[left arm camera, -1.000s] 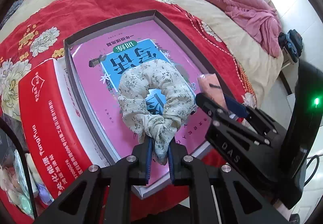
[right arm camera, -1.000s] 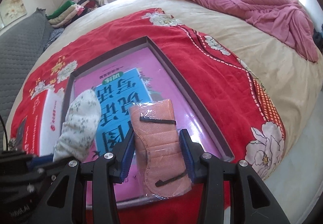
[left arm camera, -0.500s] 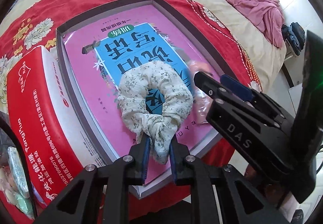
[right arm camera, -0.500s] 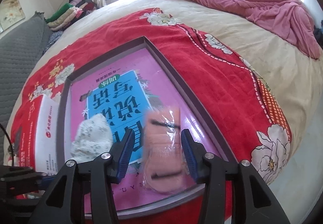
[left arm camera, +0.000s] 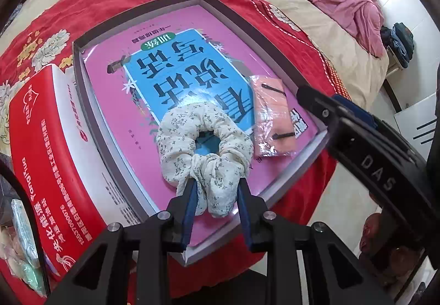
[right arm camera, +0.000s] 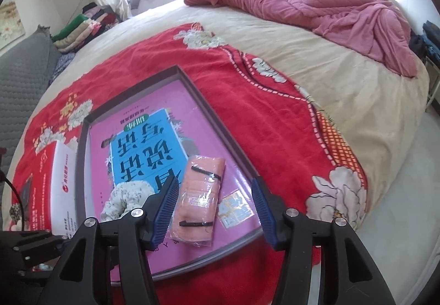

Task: Organize soft objects
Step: 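Open both grippers to drop the scrunchie and mask pack onto the book, then move both grippers back toward the remaining pile of items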

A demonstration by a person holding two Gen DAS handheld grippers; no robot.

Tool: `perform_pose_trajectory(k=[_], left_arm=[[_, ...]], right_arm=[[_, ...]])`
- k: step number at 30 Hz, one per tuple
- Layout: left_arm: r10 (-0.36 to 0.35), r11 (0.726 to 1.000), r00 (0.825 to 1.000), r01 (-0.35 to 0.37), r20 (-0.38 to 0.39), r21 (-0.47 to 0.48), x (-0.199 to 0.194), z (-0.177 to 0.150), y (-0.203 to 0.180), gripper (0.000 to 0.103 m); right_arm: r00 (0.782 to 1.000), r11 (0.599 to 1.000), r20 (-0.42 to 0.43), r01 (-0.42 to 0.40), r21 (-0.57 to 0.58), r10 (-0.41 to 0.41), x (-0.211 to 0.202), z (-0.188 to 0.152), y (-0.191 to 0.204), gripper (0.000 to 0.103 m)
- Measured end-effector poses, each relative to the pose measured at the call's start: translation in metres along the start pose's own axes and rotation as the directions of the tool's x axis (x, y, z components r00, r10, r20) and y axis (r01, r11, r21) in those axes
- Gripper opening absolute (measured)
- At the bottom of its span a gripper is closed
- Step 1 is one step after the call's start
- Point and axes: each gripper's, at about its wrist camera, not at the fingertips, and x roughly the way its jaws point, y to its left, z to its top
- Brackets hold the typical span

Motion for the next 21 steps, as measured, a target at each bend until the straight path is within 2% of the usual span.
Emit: perform_pose_trajectory(k=[3,5,7,16,18,21], left_arm=[[-0.016,1.0,1.0,0.016,0.007,0.002,-0.003,-0.001,-0.001,0.039],[-0.003,1.0,1.0,0.003,0.02,0.015,-0.007,-0.001,-0.003,0.053],[0.004,1.0,1.0,-0.005,0.029,0.019,-0.009,-0.002,-0.003,0.063],[-0.012,1.0,0.997,0.011,0.08,0.004,-0.036,-0.012,0.001,0.064],[-0.016,1.0,0.995,0.016,0.096,-0.001,-0.045,-0.016,0.002,0.066],[-0.014,1.0,0.992,0.014,0.126,0.0,-0.058,-0.023,0.004,0.071]], right_arm=[[1.0,1.0,0.004,0.007,0.003,-0.007,-0.006,0.0,-0.002,0.057],[1.0,1.0,0.007,0.013,0.005,-0.013,-0.01,-0.001,-0.003,0.057],[1.0,1.0,0.007,0.011,0.008,-0.011,-0.013,-0.001,-0.004,0.057],[0.999,1.0,0.039,0.021,0.016,-0.022,-0.037,0.001,-0.005,0.061],[0.999,1.0,0.048,0.024,0.012,-0.025,-0.042,0.002,-0.003,0.067],[0.998,1.0,0.054,0.01,0.008,-0.011,-0.049,0.002,0.002,0.068]])
